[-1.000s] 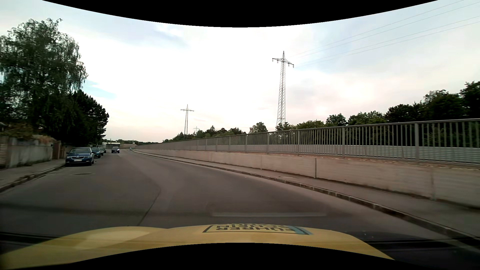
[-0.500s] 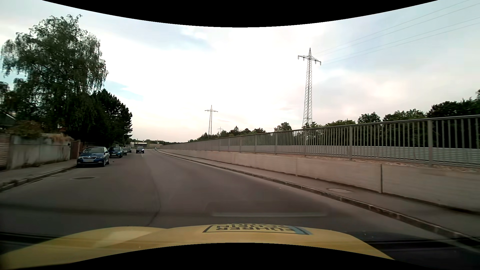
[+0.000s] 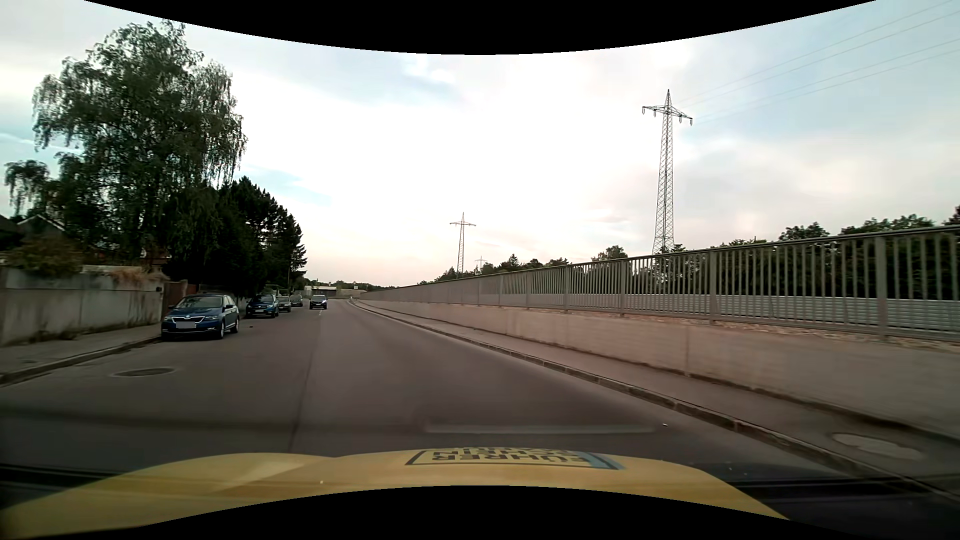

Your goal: Follow the waypoints while adhering to traffic rules and regulations

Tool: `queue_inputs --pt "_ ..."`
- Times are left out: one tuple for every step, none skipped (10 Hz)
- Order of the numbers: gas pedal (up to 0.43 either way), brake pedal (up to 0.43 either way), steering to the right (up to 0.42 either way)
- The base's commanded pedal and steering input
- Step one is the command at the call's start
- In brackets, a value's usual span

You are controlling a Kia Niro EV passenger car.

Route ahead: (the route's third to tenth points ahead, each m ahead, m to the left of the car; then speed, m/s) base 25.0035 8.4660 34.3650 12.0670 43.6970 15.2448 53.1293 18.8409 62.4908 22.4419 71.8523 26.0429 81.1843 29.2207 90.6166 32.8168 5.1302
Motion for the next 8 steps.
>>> queue_inputs --pt "0.059 0.0 -0.102" --pt "0.059 0.0 -0.101" --pt "0.067 0.0 -0.101" --pt "0.067 0.0 -0.101" --pt "0.067 0.0 -0.102" --pt "0.067 0.0 -0.104" --pt "0.067 0.0 -0.106" --pt "0.067 0.0 -0.11"
